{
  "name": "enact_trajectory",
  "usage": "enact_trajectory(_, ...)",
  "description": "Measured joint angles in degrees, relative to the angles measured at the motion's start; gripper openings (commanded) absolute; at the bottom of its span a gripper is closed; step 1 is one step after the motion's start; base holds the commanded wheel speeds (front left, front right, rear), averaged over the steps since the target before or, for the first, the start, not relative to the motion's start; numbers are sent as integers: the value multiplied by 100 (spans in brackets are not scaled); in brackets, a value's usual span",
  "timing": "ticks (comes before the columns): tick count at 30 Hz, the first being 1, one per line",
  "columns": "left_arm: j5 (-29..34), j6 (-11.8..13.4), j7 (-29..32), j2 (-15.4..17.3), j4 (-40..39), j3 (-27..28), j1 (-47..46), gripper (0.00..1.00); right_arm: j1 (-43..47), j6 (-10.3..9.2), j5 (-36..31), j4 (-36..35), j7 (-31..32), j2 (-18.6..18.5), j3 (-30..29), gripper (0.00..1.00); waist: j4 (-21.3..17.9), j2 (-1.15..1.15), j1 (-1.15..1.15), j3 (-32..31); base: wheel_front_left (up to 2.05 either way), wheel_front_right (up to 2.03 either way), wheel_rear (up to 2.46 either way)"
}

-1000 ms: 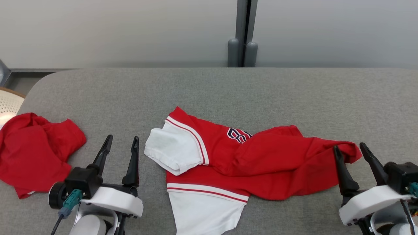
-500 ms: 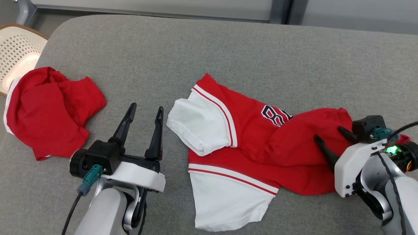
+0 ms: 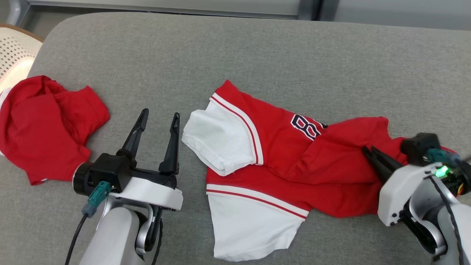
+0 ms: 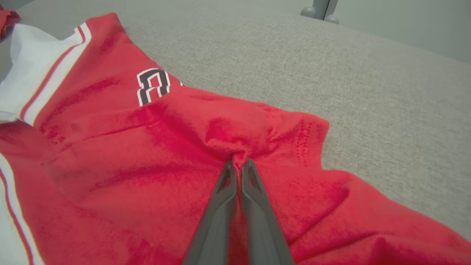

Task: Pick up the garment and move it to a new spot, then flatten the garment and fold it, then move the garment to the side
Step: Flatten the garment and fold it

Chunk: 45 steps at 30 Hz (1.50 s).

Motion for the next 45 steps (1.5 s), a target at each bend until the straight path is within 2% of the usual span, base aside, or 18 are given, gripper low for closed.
enact_trajectory(6,87,-2,0,-11,-45,157,-3,100,862,0,-513,-794,-513,383,-595,0,-207,0,0,-33,0,0,0)
enact_trajectory(12,147,-30,0,1,-29,266,35,100,1872,-1,-1040,-1043,-1005,1163,-951,0,-367,0,0,-103,0,0,0)
enact_trajectory(13,147,-30,0,-2,-19,281,41,100,1987,-1,-1116,-1001,-1121,1294,-975,21,-379,0,0,-116,0,0,0)
enact_trajectory(14,149,-30,0,0,-7,299,49,100,2091,-1,-1169,-925,-1215,1405,-970,51,-393,0,0,-132,0,0,0)
enact_trajectory(15,149,-29,0,-2,-3,318,60,100,2174,-1,-1178,-826,-1295,1499,-951,96,-406,0,0,-145,0,0,0)
enact_trajectory(16,149,-27,0,0,7,334,69,100,2236,-1,-1185,-723,-1403,1567,-926,100,-416,0,0,-155,0,0,0)
enact_trajectory(22,169,29,0,-5,13,428,170,100,2244,5,-1093,-494,-2107,1768,-866,100,-480,0,0,-180,0,0,0)
enact_trajectory(28,205,107,0,3,-45,573,279,100,2040,2,-822,-1022,-2597,1802,-862,100,-584,0,0,-248,0,0,0)
enact_trajectory(34,219,156,-1,23,-49,682,484,100,1941,2,-740,-1424,-2581,1674,-1193,100,-671,0,0,-481,0,0,0)
enact_trajectory(39,272,166,0,62,-2,688,745,100,1812,-1,-722,-1416,-2432,1468,-1585,100,-741,0,0,-766,0,0,0)
enact_trajectory(45,288,189,21,105,63,634,971,100,1848,-1,-668,-1337,-2281,1440,-1779,100,-787,0,0,-1069,0,0,0)
